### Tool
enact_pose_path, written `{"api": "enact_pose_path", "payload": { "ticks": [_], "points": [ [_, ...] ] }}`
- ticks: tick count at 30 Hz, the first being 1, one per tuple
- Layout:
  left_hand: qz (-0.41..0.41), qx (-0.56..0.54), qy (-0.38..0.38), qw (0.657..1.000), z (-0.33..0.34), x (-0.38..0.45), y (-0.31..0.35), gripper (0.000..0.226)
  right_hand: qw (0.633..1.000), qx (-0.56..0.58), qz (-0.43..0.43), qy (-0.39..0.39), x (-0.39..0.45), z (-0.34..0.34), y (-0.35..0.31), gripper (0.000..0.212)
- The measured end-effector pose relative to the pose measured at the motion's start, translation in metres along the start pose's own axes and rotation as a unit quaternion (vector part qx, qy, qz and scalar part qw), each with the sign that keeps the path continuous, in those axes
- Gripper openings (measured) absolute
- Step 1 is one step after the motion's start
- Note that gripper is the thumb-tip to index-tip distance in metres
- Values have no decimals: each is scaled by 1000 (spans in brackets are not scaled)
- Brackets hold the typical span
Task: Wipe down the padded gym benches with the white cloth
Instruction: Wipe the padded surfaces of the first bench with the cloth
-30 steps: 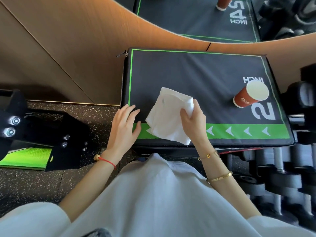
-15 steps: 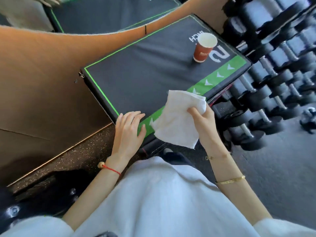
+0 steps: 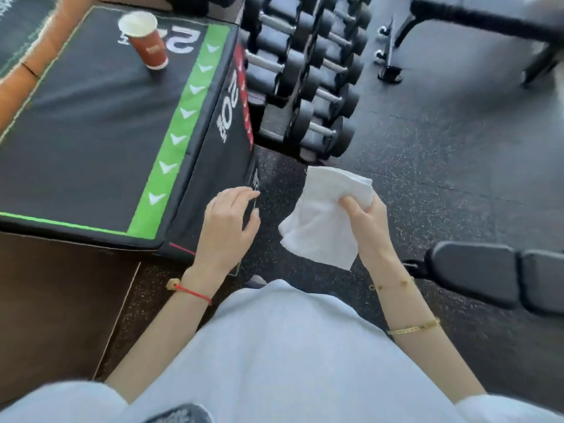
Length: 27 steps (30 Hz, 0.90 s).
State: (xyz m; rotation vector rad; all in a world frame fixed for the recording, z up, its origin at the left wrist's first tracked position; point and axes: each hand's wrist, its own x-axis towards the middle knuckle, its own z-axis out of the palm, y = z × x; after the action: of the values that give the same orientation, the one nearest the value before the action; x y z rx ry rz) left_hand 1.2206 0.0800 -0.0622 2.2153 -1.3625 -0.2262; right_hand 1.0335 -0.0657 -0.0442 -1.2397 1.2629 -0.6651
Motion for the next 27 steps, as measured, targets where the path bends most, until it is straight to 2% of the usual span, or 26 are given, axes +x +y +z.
{"api": "enact_pose_path", "payload": {
  "ticks": [9,13,19,27],
  "points": [
    [151,-38,-73,985,85,-34,147,31,988,47,13,149,-69,-179,59,27],
    [192,-60,-95,975,133,-70,224,30,982,52,14,182,-105,-269,83,27],
    [205,-85,-130,966,197,-113,326,29,974,57,33,215,-125,-386,119,26],
    [211,-82,-153,962,247,-111,409,29,974,53,51,214,-98,-469,147,22]
  ]
}}
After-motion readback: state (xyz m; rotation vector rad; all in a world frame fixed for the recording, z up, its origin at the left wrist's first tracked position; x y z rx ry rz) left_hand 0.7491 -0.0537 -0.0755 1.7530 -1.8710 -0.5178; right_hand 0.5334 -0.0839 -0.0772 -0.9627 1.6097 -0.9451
